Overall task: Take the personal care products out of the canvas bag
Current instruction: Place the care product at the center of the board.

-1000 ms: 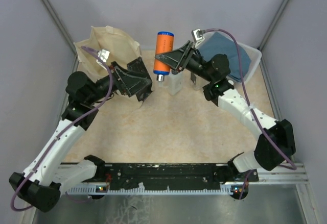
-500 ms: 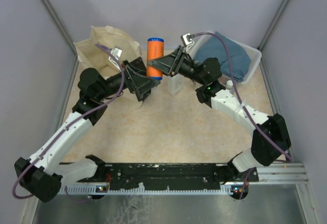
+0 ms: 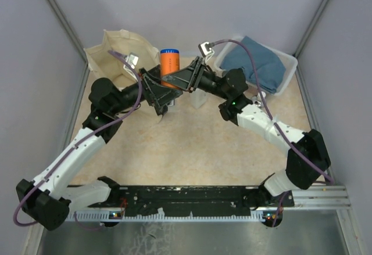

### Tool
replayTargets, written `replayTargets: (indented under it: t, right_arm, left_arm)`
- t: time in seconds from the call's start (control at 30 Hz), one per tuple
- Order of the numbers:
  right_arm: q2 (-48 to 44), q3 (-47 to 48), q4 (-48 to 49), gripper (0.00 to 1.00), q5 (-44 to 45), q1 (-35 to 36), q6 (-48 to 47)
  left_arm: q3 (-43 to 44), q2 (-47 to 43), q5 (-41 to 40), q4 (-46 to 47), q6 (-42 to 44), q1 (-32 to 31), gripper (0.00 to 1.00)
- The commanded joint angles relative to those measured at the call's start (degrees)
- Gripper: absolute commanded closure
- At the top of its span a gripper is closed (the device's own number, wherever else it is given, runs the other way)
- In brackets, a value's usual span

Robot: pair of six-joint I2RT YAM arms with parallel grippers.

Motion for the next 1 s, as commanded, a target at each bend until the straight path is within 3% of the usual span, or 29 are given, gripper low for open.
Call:
replayTargets:
  t: [0.0, 0.07, 0.17, 0.2, 0.5, 0.6, 0.7, 0.8, 0.97]
  right_arm:
    - [-1.2, 0.6, 7.9, 1.0, 0.3, 2.3, -0.7]
    - [-1.3, 0.2, 8.2, 1.0, 0.2, 2.5, -0.6]
    - [-1.5, -0.4, 8.5, 1.0, 0.1, 2.5, -0.6]
    - [-1.6, -0.5, 8.8, 1.0, -0.1, 2.6, -0.6]
    - [-2.2, -1.7, 8.1, 1.0, -0.5, 3.0, -1.9]
    - [-3.0, -2.3, 5.6, 0.67, 0.6, 3.0, -4.3]
    - [-4.8, -2.6, -1.0, 0.46, 3.5, 3.1, -9.5]
    - [-7.6, -2.6, -9.7, 0.31, 8.5, 3.0, -17.3]
    - [-10.7, -3.3, -19.5, 0.23, 16.1, 2.9, -24.9]
  left_arm:
    - [1.9, -0.5, -2.2, 1.8, 1.1, -0.1, 0.24]
    - [2.2, 0.1, -1.6, 1.9, 1.2, -0.1, 0.46]
    - [2.7, 1.0, -0.6, 1.5, 0.7, -0.3, 0.91]
    - [2.8, 1.2, -0.7, 1.3, 0.5, -0.2, 0.99]
    - [3.1, 1.0, -0.7, 1.0, 0.2, -0.4, 1.0]
    - [3.4, 0.4, -0.7, 0.1, 0.6, -0.6, 1.0]
    - [3.2, -0.6, -1.1, -0.8, 1.0, -0.9, 1.0]
    - [3.2, -1.9, -1.6, -1.7, 1.3, -0.9, 1.0]
    - [3.5, -2.8, -1.5, -3.0, 1.3, -1.0, 1.0]
